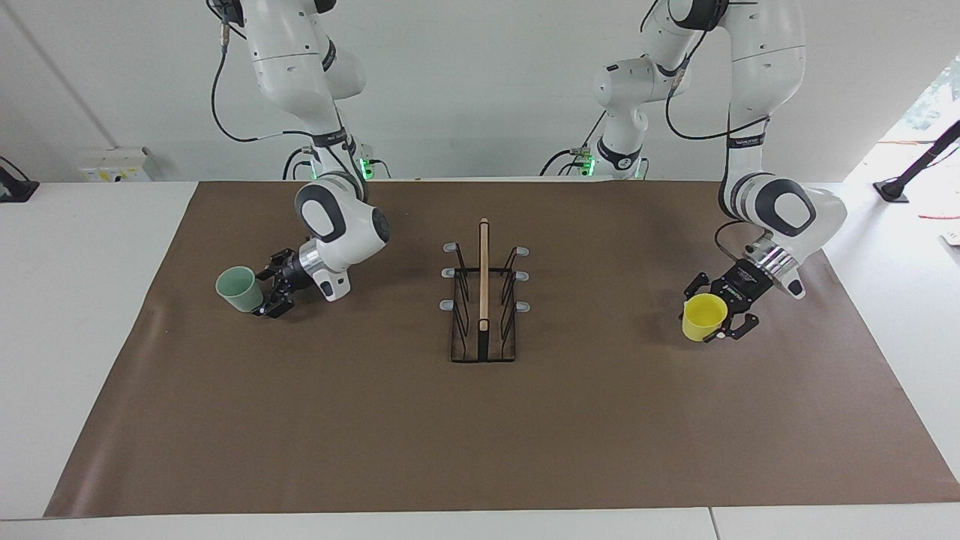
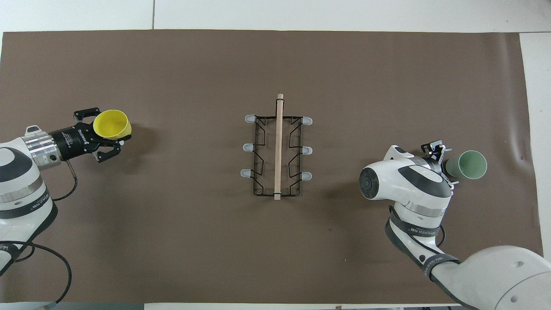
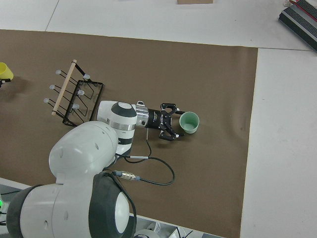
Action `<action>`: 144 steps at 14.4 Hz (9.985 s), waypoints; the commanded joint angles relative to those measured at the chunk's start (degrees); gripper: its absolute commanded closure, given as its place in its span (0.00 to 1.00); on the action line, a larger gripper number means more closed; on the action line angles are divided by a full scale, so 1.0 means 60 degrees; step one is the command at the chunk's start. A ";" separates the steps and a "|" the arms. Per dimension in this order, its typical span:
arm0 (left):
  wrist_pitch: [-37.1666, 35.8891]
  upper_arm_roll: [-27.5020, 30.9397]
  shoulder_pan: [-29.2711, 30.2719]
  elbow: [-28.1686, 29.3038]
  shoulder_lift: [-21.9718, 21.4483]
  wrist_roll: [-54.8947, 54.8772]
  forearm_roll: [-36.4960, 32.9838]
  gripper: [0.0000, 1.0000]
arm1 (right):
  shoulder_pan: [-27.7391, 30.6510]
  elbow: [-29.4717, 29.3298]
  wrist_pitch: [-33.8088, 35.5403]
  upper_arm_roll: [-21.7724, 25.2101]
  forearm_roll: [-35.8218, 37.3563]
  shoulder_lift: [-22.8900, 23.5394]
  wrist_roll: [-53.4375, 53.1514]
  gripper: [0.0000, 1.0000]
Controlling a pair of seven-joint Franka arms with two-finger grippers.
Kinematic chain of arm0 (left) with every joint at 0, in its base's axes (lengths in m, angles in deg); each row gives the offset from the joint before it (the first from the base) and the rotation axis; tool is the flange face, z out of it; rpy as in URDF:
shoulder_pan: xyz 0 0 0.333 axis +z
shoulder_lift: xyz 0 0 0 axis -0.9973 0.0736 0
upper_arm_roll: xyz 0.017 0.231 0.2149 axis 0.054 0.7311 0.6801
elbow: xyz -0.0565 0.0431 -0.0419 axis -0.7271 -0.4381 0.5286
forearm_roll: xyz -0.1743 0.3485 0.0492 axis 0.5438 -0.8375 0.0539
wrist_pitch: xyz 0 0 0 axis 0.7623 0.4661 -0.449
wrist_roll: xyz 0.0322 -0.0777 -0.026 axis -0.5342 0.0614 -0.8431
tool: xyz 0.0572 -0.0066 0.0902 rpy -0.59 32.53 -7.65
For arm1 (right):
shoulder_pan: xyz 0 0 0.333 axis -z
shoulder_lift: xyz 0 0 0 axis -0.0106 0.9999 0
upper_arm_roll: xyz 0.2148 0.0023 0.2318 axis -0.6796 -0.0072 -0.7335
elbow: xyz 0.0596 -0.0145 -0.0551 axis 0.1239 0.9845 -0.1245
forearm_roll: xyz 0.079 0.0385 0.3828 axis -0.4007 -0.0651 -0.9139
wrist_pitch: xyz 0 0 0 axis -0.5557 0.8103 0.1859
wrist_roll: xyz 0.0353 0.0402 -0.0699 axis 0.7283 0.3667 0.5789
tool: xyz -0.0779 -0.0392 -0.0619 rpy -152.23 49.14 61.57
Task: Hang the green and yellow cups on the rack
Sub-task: 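Carry the yellow cup to the rack and hang it on a peg, then withdraw the left gripper while the right gripper lifts the green cup, then move the green cup with the right gripper onto a rack peg, then open the right gripper to release the green cup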
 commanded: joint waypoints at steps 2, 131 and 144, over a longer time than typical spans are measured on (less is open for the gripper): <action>0.0012 0.0051 -0.0742 -0.0214 -0.1295 0.1774 -0.2849 1.00 | 0.0278 0.0196 -0.0244 -0.0049 0.0680 -0.0054 -0.0184 0.00; -0.6127 -0.0037 -0.1448 -0.4670 -0.2425 -0.7654 -1.2059 0.00 | -0.0660 0.2129 -0.0728 -0.0488 -3.2323 -0.1607 1.7248 1.00; -0.6127 -0.0037 -0.1448 -0.4670 -0.2425 -0.7654 -1.2059 0.00 | -0.0367 0.2071 -0.0493 -0.0459 -3.1915 -0.2718 1.5992 0.00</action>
